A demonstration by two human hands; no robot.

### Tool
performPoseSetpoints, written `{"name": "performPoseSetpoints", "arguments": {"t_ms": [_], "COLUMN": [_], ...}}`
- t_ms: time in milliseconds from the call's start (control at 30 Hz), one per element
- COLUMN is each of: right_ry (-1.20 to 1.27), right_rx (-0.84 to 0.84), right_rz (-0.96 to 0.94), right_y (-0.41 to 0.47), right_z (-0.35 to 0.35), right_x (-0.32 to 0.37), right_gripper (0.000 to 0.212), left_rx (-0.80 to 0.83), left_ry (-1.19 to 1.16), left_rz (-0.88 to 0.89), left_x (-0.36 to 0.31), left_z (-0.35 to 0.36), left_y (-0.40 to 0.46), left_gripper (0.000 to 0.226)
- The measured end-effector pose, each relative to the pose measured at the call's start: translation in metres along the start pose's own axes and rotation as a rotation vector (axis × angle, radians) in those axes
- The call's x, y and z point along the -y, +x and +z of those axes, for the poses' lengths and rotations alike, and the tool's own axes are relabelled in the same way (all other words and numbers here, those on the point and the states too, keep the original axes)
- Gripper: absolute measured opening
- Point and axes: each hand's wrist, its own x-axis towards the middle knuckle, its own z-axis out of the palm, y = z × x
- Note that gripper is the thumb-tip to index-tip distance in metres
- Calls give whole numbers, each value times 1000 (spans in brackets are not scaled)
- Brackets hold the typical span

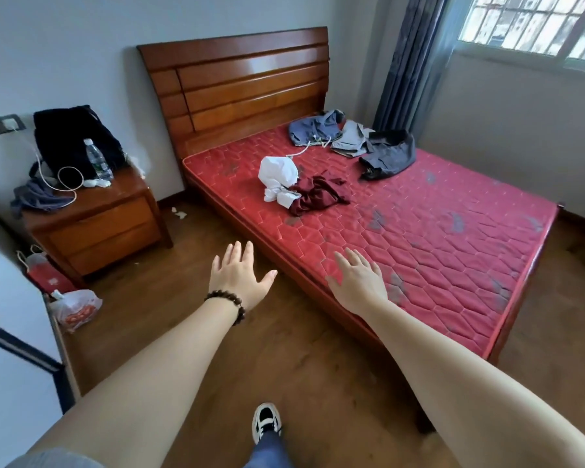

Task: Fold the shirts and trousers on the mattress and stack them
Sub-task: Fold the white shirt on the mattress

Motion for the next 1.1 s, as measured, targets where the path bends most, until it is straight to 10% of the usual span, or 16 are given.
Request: {"name": "performPoseSetpoints", "arguments": {"t_ms": [1100], "right_ry": [60], "right_rx": [56], "right_rz": [16], "right_y": [513], "right_z": [17], "right_x": [-5], "right_gripper": [59], "left_rx": [106], "left_ry": [63], "left_rz": [-75], "left_x": [30], "left_z": [60], "left_y": [494], "left_gripper": [87]}}
